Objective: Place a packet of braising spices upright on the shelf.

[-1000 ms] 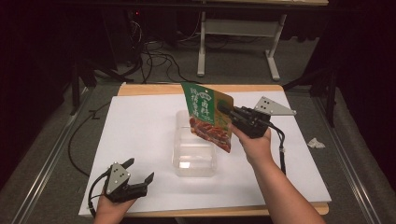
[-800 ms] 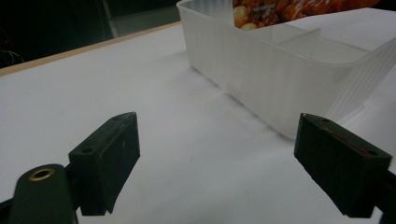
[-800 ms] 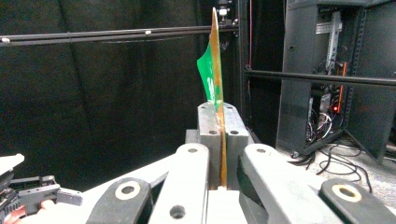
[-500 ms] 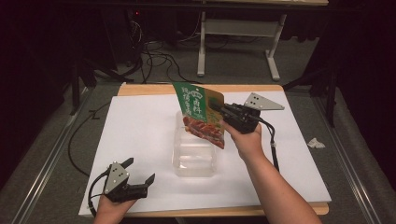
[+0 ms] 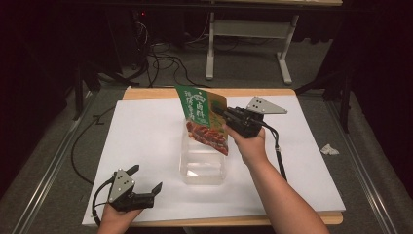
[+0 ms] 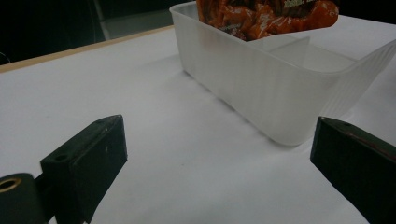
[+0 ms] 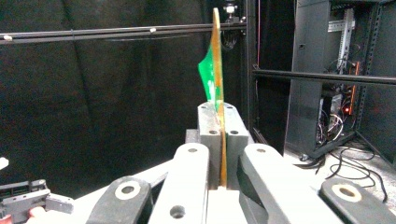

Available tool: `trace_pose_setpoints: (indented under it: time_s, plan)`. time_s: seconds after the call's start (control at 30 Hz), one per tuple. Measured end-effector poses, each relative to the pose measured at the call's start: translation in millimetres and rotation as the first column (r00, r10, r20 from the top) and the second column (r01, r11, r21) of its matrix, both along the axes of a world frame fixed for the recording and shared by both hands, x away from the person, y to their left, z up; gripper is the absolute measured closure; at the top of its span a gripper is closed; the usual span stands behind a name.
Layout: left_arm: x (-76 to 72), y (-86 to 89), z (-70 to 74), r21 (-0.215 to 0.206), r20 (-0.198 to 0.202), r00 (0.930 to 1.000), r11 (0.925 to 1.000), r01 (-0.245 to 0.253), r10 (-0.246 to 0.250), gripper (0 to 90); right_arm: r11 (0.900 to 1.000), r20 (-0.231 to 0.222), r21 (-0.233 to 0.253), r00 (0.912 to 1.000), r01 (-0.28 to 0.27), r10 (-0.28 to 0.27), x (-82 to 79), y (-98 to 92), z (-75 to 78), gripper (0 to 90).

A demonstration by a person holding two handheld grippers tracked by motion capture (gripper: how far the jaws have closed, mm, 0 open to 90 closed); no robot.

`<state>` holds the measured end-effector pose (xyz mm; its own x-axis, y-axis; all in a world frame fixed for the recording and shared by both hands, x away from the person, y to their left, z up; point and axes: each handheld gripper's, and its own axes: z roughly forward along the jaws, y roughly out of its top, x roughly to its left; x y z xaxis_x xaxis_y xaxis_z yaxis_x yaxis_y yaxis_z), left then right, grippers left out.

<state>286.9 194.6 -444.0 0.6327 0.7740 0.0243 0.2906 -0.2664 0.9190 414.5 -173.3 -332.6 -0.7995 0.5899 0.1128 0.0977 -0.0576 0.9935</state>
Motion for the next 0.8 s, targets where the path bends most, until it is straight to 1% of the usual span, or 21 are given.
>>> trace_pose_setpoints:
  time_s: [0.13, 0.23, 0.33, 0.43, 0.53, 0.63, 0.73, 0.8]
  plan:
    - [0.0, -1.2, 0.0, -0.001, 0.003, 1.0, 1.0, 0.002, -0.002, 4.3, 1.0, -0.002, -0.006, 1.0, 0.004, -0.004, 3.4, 1.9, -3.6, 90.0]
    - [0.1, -2.3, -0.9, 0.014, -0.003, 0.9999, 0.9998, 0.013, -0.013, 4.3, 1.0, -0.009, -0.007, 0.9999, 0.011, -0.011, 5.9, 2.7, -5.8, 90.0]
    - [0.5, -3.0, -1.0, 0.009, -0.001, 0.9999, 0.9999, 0.012, -0.012, 4.3, 1.0, -0.007, -0.007, 0.9999, 0.014, -0.014, 8.3, 4.2, -8.4, 90.0]
    - [0.3, -3.0, -2.0, 0.019, -0.005, 0.9999, 0.9997, 0.016, -0.016, 4.4, 1.0, -0.004, -0.013, 0.9999, 0.016, -0.016, 8.7, 6.2, -10.1, 90.0]
    - [1.0, -2.7, -1.4, 0.013, -0.004, 0.9999, 0.9998, 0.015, -0.015, 4.4, 1.0, 0.0, -0.006, 0.9998, 0.021, -0.021, 9.4, 7.6, -11.1, 90.0]
    - [0.9, -3.3, -2.2, 0.021, -0.008, 0.9998, 0.9996, 0.019, -0.019, 4.5, 1.0, -0.001, -0.005, 0.9997, 0.026, -0.026, 10.3, 8.5, -12.1, 90.0]
    - [-0.3, -3.1, -2.0, 0.024, -0.006, 0.9998, 0.9995, 0.018, -0.018, 4.5, 0.999, 0.01, -0.017, 0.9996, 0.028, -0.028, 9.4, 9.8, -12.8, 90.0]
    - [-0.7, -2.5, -1.9, 0.022, -0.003, 0.9999, 0.9997, 0.015, -0.015, 4.5, 0.999, 0.009, -0.025, 0.9994, 0.033, -0.032, 9.3, 10.8, -15.9, 90.0]
